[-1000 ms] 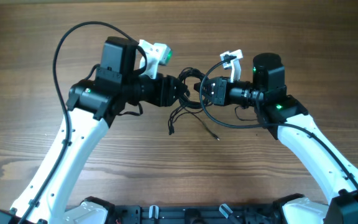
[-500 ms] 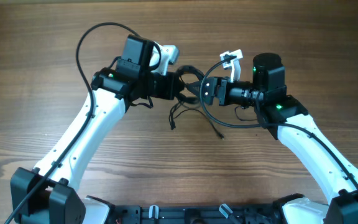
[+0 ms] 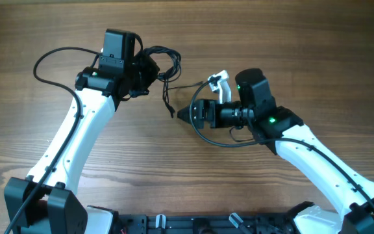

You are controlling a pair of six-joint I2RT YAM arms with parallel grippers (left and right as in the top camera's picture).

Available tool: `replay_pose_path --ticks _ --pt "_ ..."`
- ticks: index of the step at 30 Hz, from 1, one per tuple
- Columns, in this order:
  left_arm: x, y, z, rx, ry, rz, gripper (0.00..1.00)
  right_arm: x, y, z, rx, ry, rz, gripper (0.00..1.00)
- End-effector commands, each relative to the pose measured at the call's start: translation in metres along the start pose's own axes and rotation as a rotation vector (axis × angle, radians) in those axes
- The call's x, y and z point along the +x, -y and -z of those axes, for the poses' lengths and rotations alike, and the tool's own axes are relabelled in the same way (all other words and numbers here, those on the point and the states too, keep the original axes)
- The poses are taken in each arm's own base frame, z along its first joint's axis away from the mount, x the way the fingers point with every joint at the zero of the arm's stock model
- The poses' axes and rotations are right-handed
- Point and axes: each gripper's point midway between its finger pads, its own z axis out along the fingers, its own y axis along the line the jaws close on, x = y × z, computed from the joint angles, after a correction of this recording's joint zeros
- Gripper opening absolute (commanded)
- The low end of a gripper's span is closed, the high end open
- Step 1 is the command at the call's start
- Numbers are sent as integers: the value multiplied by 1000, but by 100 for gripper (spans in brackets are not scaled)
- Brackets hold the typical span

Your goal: Untangle cables

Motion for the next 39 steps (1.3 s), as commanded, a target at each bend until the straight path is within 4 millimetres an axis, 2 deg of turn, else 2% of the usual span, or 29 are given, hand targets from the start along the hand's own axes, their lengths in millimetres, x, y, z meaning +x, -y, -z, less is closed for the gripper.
replay_pose_path --ticks 1,5,7,9,12,13,16,18,19,21,23,25,26,27,29,32,33,34,35,36,37,38,39 --pt "-10 4 1 2 47 11 4 4 -5 -3 -1 -8 -44 100" --pt "-11 5 1 7 49 10 4 8 -7 -4 0 -21 -78 100" --pt "-10 5 1 4 47 11 4 9 -15 4 -9 -11 -80 100" --pt "-10 5 1 4 48 10 4 10 -28 21 1 27 -59 100" --pt "-11 6 1 10 52 9 4 8 -19 58 171 178 -62 99" --pt "-11 6 1 10 52 9 4 7 -23 70 198 230 -39 100" --pt "-12 7 1 15 54 9 4 6 -31 91 259 338 6 100" --pt "-11 9 1 22 48 74 4 6 -17 98 343 377 -27 100" --pt "-10 9 1 24 45 138 4 4 -6 96 385 387 -63 100" --pt "-8 10 1 27 41 247 10 1 2 83 391 360 -71 100" --pt "-2 14 1 46 0 318 16 3 3 55 335 271 -80 100" --pt "2 17 1 57 -26 314 14 5 -2 32 267 181 12 100" --pt "2 15 1 53 -25 316 6 9 -8 22 212 129 81 96" --pt "-1 12 2 48 -21 325 4 10 -14 16 169 100 137 88" --pt "-15 5 6 48 5 355 4 6 -27 6 87 86 249 90" --pt "-25 -9 10 20 19 389 4 -2 -29 2 78 108 343 96" --pt "-28 -22 11 -23 31 412 17 -5 -22 0 110 121 339 96" --pt "-32 -37 13 -83 65 427 38 -7 -17 0 132 127 325 97" --pt "-33 -64 17 -205 120 439 64 -7 -10 -1 159 125 309 97" --pt "-26 -74 17 -252 105 443 64 -6 -9 -2 162 120 305 98" --pt "-18 -79 15 -283 84 442 47 -6 -8 -2 163 119 304 98" --pt "-13 -82 13 -302 71 438 42 -6 -8 -3 163 119 302 98" --pt "-8 -83 8 -315 59 431 42 -6 -7 -2 169 123 300 98"
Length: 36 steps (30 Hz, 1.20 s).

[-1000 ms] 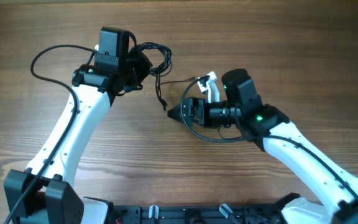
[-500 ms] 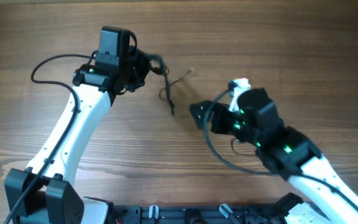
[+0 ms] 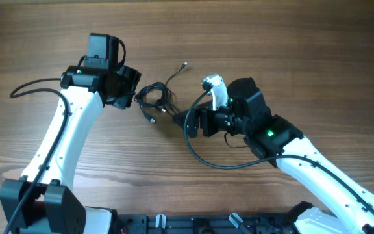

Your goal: Untangle cables

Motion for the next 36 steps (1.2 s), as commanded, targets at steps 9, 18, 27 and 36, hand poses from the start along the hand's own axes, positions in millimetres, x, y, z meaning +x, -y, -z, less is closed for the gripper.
replay_pose_path --ticks 9,18,27,36 --pt "14 -39 -69 -249 -43 35 58 -1 13 -4 66 11 11 100" --pt "21 -48 -84 -317 17 -35 53 -1 19 -4 95 14 10 100" --pt "22 -49 -94 -326 28 -12 49 5 22 -4 106 -9 -1 100" --pt "21 -48 -109 -323 32 13 31 10 24 -4 115 -28 -10 100"
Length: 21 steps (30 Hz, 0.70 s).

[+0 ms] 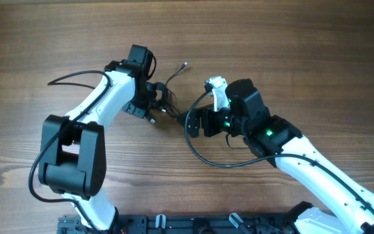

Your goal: Untangle cables

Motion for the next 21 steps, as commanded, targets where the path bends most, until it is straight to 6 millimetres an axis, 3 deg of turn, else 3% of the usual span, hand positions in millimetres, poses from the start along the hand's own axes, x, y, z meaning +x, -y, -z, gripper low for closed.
replay_pose_path --ticks 1,16,19,21 --pt "-3 3 -6 5 24 12 31 2 4 -4 19 -6 15 100" --pt "3 6 -13 6 24 -7 21 5 6 -4 25 -18 10 100" --pt "3 5 -17 -5 21 -8 4 5 6 -4 25 -18 10 100" --pt "0 10 -14 22 25 -2 4 5 6 -4 25 -18 10 100"
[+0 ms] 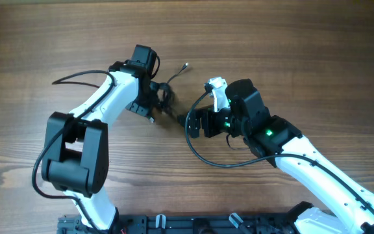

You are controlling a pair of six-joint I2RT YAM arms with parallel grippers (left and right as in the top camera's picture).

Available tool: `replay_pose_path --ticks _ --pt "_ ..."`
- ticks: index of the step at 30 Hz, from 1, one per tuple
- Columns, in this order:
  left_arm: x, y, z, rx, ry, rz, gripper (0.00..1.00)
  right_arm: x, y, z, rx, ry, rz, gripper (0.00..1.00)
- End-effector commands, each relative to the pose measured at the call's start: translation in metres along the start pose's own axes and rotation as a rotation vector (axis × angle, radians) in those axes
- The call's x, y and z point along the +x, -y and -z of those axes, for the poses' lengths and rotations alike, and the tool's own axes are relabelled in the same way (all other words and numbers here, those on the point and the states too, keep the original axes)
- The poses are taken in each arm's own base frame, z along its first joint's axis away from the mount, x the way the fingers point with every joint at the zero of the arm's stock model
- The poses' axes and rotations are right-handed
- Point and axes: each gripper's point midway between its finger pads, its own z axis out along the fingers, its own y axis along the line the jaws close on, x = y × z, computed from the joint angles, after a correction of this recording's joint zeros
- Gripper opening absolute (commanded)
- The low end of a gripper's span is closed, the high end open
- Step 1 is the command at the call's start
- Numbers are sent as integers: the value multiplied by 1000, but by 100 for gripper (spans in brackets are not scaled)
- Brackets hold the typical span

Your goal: Untangle cables

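A tangle of thin black cable (165, 95) lies on the wooden table (291, 39) at the middle. One loose end with a small plug (184, 65) points up and to the right. My left gripper (158, 97) sits right on the tangle's left side; its wrist hides the fingers, so their state does not show. My right gripper (187, 120) comes in from the right, fingers drawn to a point on a strand that leads down out of the tangle.
The left arm's own black cable (76, 78) arcs out to the left. The right arm's cable loop (216, 159) hangs below its wrist, and a white clip (217, 88) sits on top of that wrist.
The left wrist has shifted slightly up and right over the tangle. The right arm and the loose plug end have stayed where they were.
The tangle was first held up near the left gripper, with the right gripper on a strand. It then lay lower between the two grippers, the left one off to its left. The left arm has since swung in and turned onto the tangle.
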Motion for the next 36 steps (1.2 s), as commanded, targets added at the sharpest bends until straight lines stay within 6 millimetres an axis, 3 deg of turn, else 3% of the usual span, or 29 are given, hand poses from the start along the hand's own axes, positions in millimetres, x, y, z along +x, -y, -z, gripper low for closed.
replay_pose_path --ticks 1,3,5,10,14,15,18,21,23,26,27,29,33,36 --pt "-10 4 2 20 10 -9 4 2 4 -4 19 -6 15 100" --pt "-20 18 29 112 -12 -92 4 1 4 -4 19 -3 17 100" --pt "-31 33 71 243 -7 -163 4 -2 3 -4 16 8 24 100" --pt "-33 38 157 471 22 -193 4 -12 6 -6 38 52 41 100" --pt "-22 36 193 573 0 -186 4 -13 -25 -9 -137 42 158 100" --pt "-22 36 197 582 3 -187 4 -14 -35 -11 -194 46 200 100" --pt "-13 37 201 606 -48 -199 4 -19 -40 -25 -233 72 272 100" --pt "-12 35 199 597 -54 -199 4 -18 -66 -43 -390 91 342 87" --pt "-10 31 197 577 -63 -198 4 -23 -71 -51 -422 127 373 61" --pt "0 31 196 569 -76 -219 4 -29 -48 -66 -313 153 344 14" --pt "4 32 196 571 -79 -229 4 -28 -46 -68 -304 149 339 4" --pt "5 32 196 568 -60 -271 4 -28 -46 -67 -303 140 321 4" --pt "4 33 196 580 48 -607 4 -21 -32 -46 -318 45 162 4" --pt "0 37 198 589 121 -757 4 -18 -45 -6 -485 -33 82 4"
